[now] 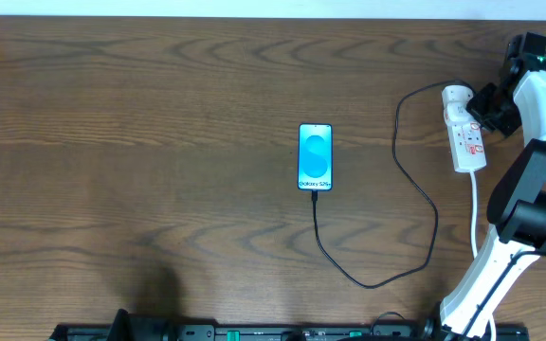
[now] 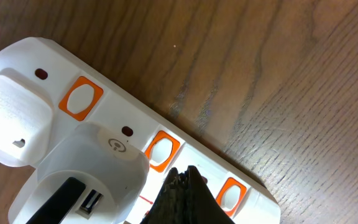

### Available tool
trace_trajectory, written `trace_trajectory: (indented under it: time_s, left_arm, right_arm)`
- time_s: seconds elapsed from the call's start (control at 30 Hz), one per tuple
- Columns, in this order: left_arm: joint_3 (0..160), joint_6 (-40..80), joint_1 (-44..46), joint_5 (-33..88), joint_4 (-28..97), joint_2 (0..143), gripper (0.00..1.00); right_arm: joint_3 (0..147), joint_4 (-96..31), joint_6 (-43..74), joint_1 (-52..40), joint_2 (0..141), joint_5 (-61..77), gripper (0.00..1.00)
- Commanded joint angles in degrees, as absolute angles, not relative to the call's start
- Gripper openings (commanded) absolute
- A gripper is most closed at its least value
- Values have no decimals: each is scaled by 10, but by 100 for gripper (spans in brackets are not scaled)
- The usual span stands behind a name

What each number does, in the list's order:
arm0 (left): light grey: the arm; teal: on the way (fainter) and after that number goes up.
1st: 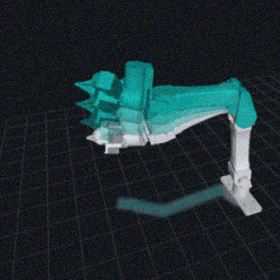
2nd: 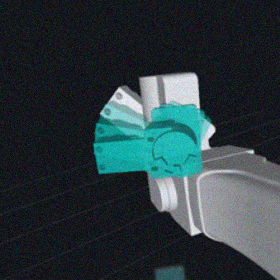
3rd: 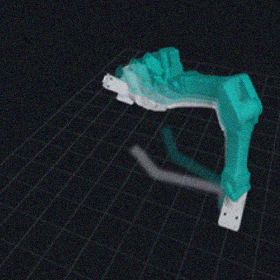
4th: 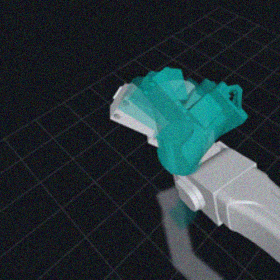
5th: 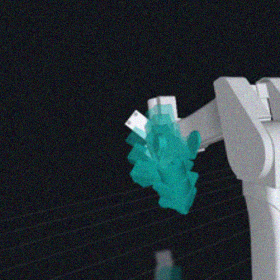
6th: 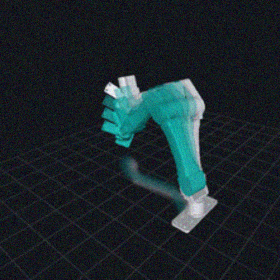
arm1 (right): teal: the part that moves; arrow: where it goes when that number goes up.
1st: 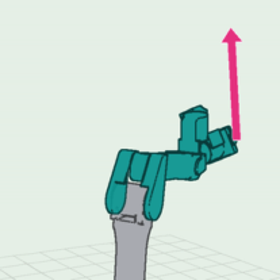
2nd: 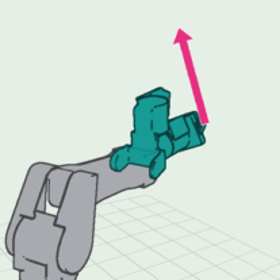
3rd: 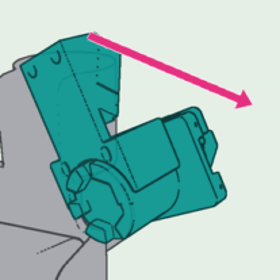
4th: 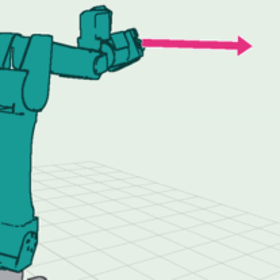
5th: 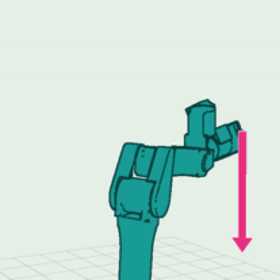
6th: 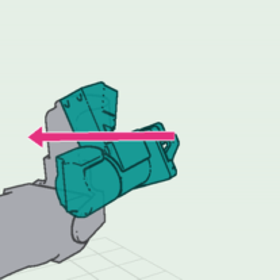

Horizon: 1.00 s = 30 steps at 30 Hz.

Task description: Plug charger to phone and switch on socket

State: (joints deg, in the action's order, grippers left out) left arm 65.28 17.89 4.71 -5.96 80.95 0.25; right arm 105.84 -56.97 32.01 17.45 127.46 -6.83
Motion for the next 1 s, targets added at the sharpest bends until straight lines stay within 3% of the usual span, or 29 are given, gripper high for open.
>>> trace_trajectory:
  time_s: [0.0,0.97]
  left_arm:
    - [656,170,45,-63,809,2,96]
    - [656,170,45,-63,809,2,96]
  right_arm:
    - [1055,-568,321,176,1286,-65,1]
    - [1045,-525,272,172,1309,-9,1]
